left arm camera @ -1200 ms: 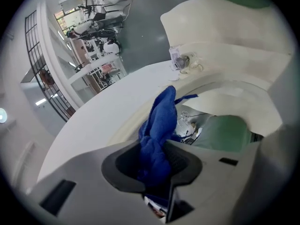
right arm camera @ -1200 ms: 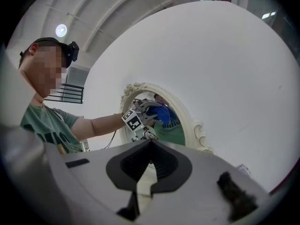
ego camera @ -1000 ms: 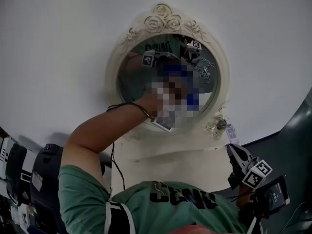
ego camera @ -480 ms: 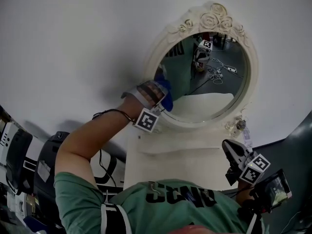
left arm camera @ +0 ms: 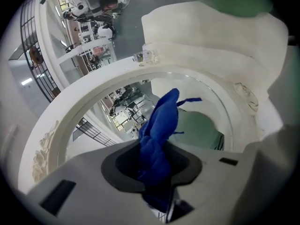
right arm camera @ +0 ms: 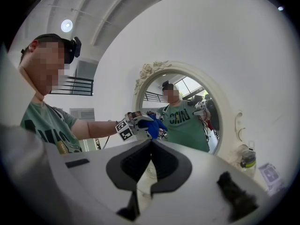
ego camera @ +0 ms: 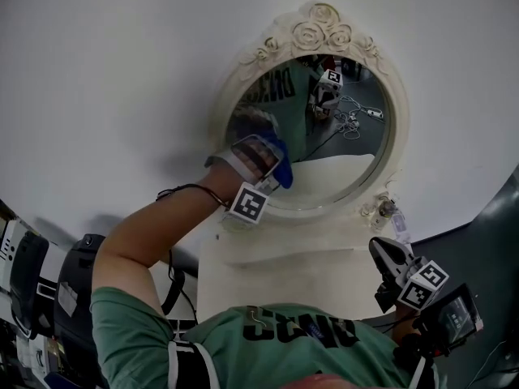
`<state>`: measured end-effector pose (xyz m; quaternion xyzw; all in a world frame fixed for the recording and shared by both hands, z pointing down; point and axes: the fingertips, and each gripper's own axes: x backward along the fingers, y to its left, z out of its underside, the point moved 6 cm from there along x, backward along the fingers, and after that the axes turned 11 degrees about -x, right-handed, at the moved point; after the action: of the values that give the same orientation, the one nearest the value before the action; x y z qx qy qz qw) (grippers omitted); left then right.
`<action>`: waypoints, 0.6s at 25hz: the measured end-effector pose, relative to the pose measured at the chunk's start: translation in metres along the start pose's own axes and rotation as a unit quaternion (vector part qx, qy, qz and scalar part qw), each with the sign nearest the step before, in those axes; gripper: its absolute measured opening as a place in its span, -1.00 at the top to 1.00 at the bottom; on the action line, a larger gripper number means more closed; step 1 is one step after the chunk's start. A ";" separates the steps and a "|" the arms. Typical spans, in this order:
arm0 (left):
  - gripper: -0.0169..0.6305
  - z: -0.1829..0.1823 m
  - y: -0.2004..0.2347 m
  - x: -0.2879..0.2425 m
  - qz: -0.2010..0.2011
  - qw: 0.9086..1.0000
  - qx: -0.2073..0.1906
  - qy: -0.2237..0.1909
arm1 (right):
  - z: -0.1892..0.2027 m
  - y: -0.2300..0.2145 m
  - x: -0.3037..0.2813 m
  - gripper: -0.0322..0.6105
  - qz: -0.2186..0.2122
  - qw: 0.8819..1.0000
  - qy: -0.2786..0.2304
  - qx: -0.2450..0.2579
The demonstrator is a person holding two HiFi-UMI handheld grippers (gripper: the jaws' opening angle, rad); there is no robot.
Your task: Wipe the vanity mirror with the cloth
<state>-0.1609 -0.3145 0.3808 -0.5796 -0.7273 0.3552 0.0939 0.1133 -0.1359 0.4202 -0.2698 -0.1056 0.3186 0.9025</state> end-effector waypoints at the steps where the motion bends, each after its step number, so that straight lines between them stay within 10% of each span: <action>1: 0.60 -0.007 0.014 -0.008 -0.004 1.000 0.001 -0.005 | -0.003 -0.007 0.006 0.86 0.002 1.000 -0.002 -0.001; 15: 0.60 -0.107 0.199 -0.123 -0.057 0.996 -0.018 -0.068 | -0.042 -0.090 0.104 0.87 0.044 0.998 -0.044 -0.023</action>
<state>0.0901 -0.3677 0.3680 -0.5134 -0.7704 0.3741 0.0539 0.2558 -0.1464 0.4371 -0.2804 -0.1400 0.3674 0.8757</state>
